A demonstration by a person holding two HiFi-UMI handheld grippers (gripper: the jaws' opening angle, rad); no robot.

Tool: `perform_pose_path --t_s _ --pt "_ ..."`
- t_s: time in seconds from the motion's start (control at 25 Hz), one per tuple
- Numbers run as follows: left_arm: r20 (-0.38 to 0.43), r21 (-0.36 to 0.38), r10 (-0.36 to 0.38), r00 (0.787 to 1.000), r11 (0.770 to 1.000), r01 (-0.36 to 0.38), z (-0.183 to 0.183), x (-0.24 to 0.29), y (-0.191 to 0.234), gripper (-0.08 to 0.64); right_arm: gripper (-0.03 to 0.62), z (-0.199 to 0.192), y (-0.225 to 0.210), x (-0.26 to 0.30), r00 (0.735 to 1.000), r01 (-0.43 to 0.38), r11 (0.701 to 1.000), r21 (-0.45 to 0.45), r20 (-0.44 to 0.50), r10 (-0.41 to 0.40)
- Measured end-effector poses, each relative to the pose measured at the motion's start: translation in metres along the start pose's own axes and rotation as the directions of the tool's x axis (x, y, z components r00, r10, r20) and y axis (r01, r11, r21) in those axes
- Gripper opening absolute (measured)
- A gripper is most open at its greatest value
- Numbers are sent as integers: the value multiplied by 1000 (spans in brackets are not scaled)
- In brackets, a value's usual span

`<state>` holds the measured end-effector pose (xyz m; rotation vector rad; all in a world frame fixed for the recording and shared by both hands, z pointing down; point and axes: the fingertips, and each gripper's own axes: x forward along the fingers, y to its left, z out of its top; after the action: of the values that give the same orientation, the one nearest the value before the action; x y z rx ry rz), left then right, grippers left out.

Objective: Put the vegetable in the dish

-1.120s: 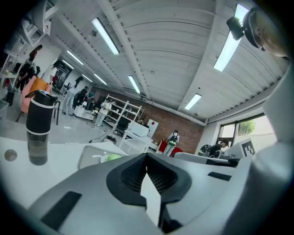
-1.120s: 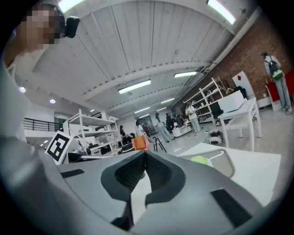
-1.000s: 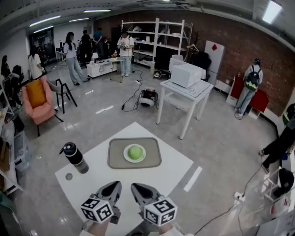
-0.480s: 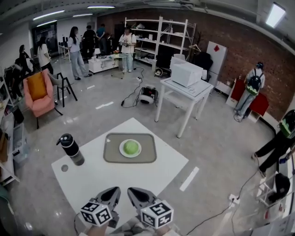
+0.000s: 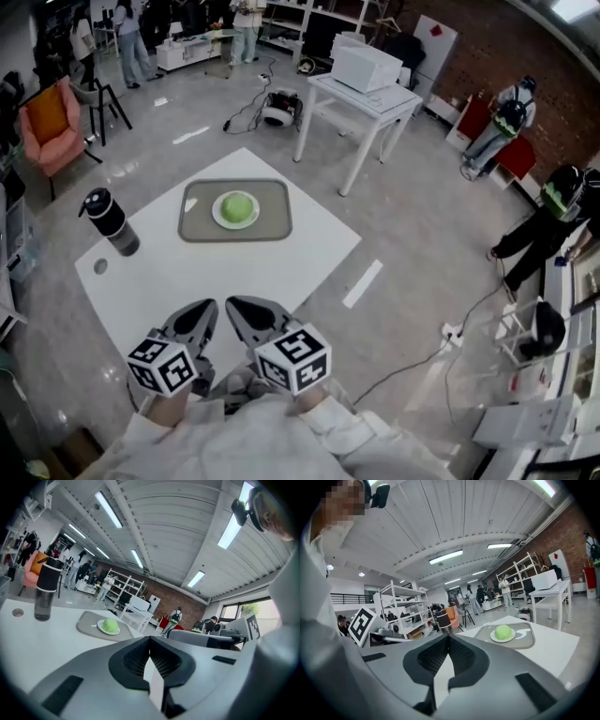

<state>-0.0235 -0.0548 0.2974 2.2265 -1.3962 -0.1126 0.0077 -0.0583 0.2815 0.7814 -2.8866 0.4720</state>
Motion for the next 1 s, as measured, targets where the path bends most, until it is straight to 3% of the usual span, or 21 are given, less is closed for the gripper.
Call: perform_pose_path --t_s 0.44,0.8,1.0 --pt "-47 -29 -10 999 1000 9 -32 -1 1 8 14 -40 4 -6 990 -69 996 -50 -127 63" --pt "-67 -37 5 998 999 -8 -25 -11 2 8 13 -45 12 -4 968 -128 990 -52 -223 113" --pt "-85 -27 2 996 1000 -4 -10 1 6 8 12 -31 8 7 959 -169 985 22 -225 170"
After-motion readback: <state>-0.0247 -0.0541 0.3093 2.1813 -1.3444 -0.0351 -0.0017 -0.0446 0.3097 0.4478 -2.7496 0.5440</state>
